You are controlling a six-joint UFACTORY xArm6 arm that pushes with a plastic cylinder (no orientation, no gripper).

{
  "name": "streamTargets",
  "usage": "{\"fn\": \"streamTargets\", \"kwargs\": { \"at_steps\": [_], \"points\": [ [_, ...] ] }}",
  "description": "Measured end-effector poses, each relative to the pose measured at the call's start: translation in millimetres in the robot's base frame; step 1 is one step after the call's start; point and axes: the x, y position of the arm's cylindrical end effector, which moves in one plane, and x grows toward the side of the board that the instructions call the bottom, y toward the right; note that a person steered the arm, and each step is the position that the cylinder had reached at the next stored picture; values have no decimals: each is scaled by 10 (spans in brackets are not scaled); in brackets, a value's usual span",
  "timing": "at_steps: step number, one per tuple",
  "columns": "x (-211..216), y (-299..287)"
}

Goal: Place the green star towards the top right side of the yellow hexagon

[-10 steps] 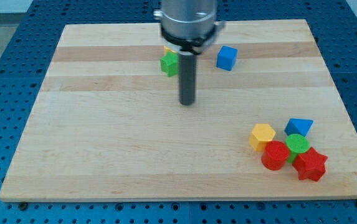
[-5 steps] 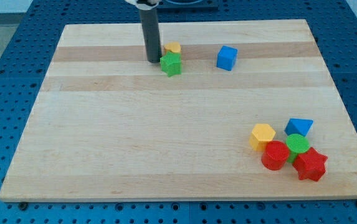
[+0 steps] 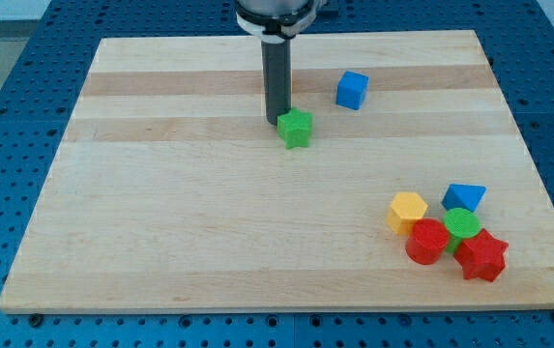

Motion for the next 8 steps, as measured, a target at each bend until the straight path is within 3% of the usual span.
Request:
{"fn": "streamTargets", "kwargs": {
  "at_steps": [5, 8],
  "points": [
    [894, 942],
    [957, 1400]
  ]
}}
